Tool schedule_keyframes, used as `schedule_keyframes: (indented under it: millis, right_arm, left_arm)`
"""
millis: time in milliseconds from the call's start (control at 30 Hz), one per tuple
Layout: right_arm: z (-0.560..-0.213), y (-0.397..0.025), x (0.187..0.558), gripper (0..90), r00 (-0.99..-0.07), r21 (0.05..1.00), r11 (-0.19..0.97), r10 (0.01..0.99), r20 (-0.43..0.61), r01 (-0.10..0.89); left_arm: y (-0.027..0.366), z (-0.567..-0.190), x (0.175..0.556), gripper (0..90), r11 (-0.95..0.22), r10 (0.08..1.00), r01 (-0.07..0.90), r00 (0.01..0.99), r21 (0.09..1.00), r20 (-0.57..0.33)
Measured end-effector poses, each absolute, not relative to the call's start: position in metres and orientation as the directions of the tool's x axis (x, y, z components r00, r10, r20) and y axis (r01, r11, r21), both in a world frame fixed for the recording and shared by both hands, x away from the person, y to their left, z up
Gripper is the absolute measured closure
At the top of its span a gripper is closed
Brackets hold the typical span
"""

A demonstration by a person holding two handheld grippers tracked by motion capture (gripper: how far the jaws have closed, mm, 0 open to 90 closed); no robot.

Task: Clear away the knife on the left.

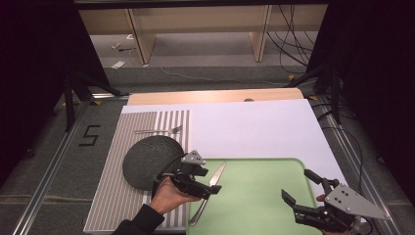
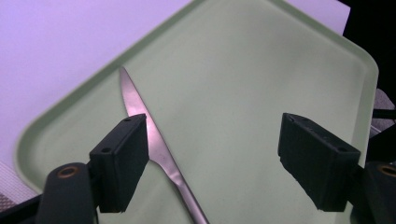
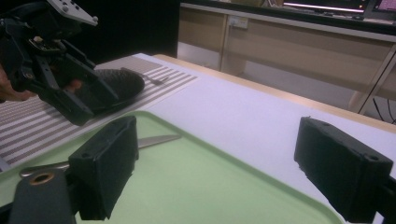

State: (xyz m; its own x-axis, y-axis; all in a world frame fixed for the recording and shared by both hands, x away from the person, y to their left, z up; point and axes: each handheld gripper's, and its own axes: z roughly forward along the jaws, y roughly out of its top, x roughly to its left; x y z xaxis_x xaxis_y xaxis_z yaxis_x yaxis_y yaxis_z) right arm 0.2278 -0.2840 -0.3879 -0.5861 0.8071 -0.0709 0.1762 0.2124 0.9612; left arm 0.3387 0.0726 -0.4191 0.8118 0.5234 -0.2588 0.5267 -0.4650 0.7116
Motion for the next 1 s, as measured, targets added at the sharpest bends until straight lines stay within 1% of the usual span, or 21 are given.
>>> schedule_keyframes:
  millis: [167, 233, 333, 667, 1000]
  right_arm:
    - [-0.388, -0.284, 0.228, 14.7, -0.586, 0.96, 0.215, 0.807, -0.072, 0.178]
    - [-0.388, -0.284, 0.228, 14.7, -0.587, 0.961, 0.214, 0.807, -0.071, 0.177]
    - [-0.388, -0.284, 0.228, 14.7, -0.587, 0.96, 0.216, 0.806, -0.072, 0.179]
    - [-0.388, -0.284, 0.227, 14.7, -0.588, 0.96, 0.216, 0.806, -0.072, 0.179]
    - [-0.388, -0.284, 0.228, 14.7, -0.59, 0.961, 0.214, 0.804, -0.071, 0.177]
  left_arm:
    - [0.08, -0.417, 0.335, 22.5, -0.438, 0.523, 0.508, 0.815, 0.742, -0.249]
    - [0.082, -0.416, 0.334, 18.7, -0.429, 0.53, 0.507, 0.811, 0.747, -0.246]
    - [0.085, -0.415, 0.332, 16.8, -0.424, 0.523, 0.495, 0.817, 0.759, -0.241]
    - [0.098, -0.41, 0.328, 16.8, -0.375, 0.533, 0.456, 0.818, 0.807, -0.215]
    - [0.109, -0.407, 0.323, 17.0, -0.311, 0.542, 0.425, 0.814, 0.85, -0.209]
